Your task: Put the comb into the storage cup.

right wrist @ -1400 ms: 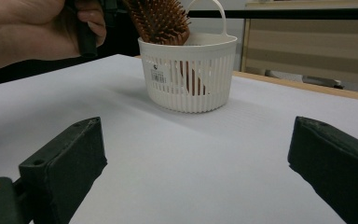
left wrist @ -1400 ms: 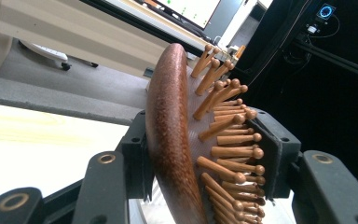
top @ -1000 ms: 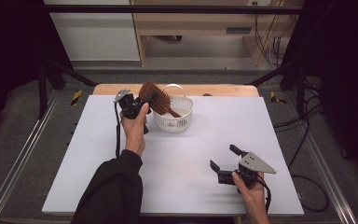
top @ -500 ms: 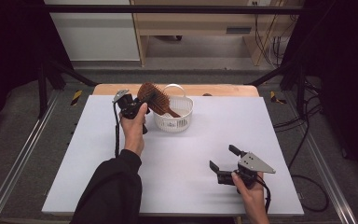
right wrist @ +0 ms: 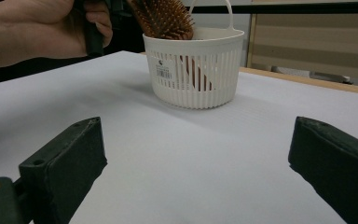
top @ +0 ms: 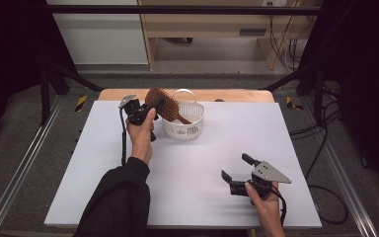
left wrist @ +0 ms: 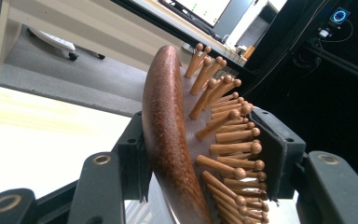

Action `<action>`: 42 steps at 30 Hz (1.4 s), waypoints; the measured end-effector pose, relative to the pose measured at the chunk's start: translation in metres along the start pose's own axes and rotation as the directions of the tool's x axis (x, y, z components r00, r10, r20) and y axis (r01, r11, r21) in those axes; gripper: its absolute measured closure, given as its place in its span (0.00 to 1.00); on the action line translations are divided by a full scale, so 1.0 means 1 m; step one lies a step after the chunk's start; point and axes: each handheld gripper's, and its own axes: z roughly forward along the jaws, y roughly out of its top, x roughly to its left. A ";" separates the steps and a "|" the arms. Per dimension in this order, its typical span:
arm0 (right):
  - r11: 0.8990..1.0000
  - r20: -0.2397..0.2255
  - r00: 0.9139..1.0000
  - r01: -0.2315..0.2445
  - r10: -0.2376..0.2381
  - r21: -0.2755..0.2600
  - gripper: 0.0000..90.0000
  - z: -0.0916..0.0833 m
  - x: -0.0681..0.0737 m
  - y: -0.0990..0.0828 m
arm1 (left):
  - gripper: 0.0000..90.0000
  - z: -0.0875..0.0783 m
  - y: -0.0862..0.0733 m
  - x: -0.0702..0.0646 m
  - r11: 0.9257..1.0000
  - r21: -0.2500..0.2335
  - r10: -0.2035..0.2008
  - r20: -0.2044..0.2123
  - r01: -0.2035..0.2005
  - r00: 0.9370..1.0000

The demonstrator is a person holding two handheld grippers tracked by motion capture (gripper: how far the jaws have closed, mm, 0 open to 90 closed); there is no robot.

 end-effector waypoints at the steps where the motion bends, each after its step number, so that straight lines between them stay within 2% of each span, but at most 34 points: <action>1: 1.000 0.000 1.000 0.000 0.000 0.002 0.05 0.000 0.000 0.000 | 0.50 0.000 0.000 0.000 1.000 0.000 0.001 0.002 -0.001 1.000; 26: 1.000 0.000 1.000 0.001 -0.001 0.001 0.04 -0.001 0.000 -0.001 | 0.47 0.003 -0.002 0.001 1.000 0.003 0.004 -0.019 -0.004 1.000; 33: 1.000 -0.002 1.000 0.000 0.000 0.000 0.04 -0.001 0.000 -0.001 | 0.46 0.004 -0.003 0.004 1.000 -0.003 -0.021 -0.029 0.021 0.999; 42: 1.000 -0.002 1.000 0.001 -0.001 0.001 0.04 0.000 0.000 -0.001 | 0.44 0.003 -0.001 0.003 1.000 -0.009 0.010 -0.045 -0.011 0.999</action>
